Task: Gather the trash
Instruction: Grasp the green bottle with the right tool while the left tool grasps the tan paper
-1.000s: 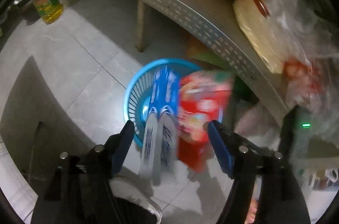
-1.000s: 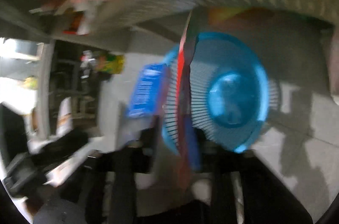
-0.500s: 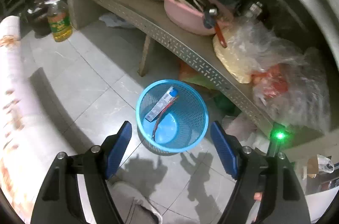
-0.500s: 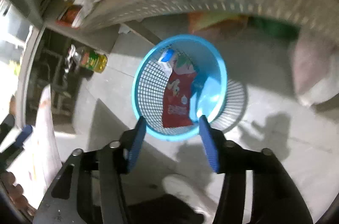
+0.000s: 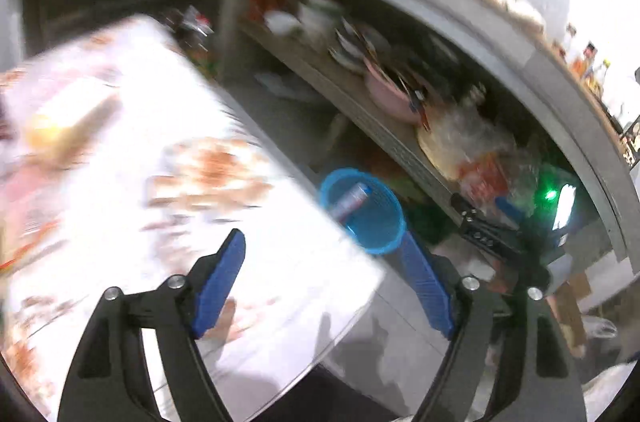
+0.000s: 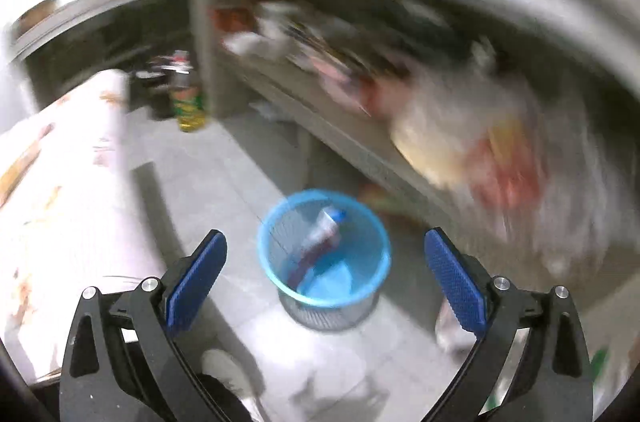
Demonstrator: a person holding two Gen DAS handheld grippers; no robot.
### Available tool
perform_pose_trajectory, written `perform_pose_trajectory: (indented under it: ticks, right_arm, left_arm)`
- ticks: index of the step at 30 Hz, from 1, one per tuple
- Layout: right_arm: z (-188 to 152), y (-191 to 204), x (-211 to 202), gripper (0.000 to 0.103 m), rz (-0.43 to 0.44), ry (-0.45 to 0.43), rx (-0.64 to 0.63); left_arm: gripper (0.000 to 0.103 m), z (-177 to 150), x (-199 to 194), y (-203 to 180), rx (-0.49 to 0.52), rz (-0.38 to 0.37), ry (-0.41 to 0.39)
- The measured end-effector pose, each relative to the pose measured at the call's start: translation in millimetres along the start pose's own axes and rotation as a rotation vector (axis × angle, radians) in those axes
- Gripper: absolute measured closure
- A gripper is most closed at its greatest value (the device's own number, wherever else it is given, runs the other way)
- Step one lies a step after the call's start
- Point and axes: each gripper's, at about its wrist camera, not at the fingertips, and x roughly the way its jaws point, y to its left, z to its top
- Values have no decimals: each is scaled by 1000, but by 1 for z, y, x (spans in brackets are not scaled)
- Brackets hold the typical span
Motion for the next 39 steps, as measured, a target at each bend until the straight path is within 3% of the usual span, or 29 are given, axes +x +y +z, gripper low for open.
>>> perform_pose_trajectory:
  ticks: [4,7,8,10,13,15,17,21,24,28,31,32,35,39]
  right_arm:
    - [21,54,-44,8,254,-101,-107]
    - [33,94,-63,8,588,-102,-98]
    - [35,104,-64,8,649,-80,-98]
    - [39,132,-61,8,783,2,-99]
    - [42,181,-47,8,992,184,-93]
    - [47,220,-32,11,1127,335,-76]
    - [52,264,-25,12,1201,459,-82]
    - [60,362,-12,12,1206,630,-175]
    - [53,427,1,12,1116,751,-218]
    - [34,479,15,14,986,819,-289]
    - [21,484,21,32,936,832,-305]
    - [18,483,22,43,935,841,-305]
    - [12,466,29,46,969,855,-264]
    - [15,437,19,47,1011,804,-257]
  left_arm:
    - [20,-21,-61,38,-9,121,-135]
    - [20,-36,-104,72,-38,250,-239]
    - [20,-39,-115,84,-50,291,-263]
    - [20,-41,-131,113,-94,381,-289]
    - [20,-42,-144,157,-184,452,-289]
    - [20,-44,-150,185,-242,485,-288]
    - [20,-50,-156,205,-284,485,-291]
    - [33,-68,-155,237,-384,448,-273]
    - [44,-77,-148,253,-448,415,-248]
    - [52,-86,-140,264,-507,311,-231]
    - [52,-87,-136,259,-501,222,-224]
    - [52,-88,-138,257,-496,192,-229]
    - [53,-88,-150,257,-500,151,-271]
    - [52,-78,-162,267,-507,257,-326]
